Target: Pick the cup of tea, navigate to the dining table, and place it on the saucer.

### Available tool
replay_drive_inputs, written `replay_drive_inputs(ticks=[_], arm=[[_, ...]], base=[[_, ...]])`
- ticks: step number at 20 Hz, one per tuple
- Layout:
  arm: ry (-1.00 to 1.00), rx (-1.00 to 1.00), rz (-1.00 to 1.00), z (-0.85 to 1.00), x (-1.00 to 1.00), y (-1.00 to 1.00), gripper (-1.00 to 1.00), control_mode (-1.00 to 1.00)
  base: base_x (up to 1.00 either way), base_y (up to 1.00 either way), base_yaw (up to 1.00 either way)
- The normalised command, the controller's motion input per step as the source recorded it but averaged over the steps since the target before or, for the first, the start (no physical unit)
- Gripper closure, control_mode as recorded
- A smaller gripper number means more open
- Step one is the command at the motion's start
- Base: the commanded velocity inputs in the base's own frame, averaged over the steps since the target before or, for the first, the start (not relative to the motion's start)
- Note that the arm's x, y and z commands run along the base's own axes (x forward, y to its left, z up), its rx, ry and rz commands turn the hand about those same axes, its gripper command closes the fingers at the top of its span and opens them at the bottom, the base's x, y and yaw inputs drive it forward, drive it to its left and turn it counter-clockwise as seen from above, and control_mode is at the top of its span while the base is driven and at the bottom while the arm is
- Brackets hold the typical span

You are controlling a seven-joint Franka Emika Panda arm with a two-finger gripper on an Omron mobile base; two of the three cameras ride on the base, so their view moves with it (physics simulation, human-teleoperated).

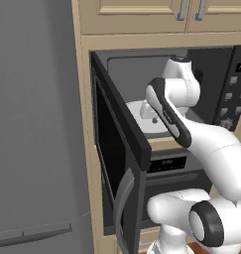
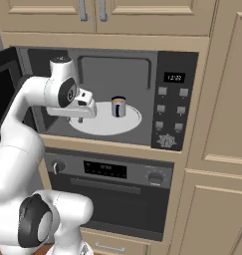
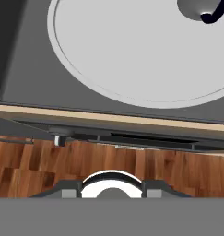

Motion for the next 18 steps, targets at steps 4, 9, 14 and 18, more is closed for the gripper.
replay_drive_inputs(ticks=[4,9,14,18], arm=[[-0.17,0.00,0.00,0.00,-0.25,-0.02,-1.00,-1.00],[-0.61,0.00,0.00,-0.04,-0.76,-0.14,-1.00,-1.00],[-0.40,0.01,-0.03,0.00,-0.31,-0.40,-1.00,-1.00],[-0.17,0.00,-0.05,0.01,0.02,-0.64,-1.00,-1.00]], base=[[0.00,0.00,0.00],[0.00,0.00,0.00],[0.00,0.00,0.00],[0.00,0.00,0.00]])
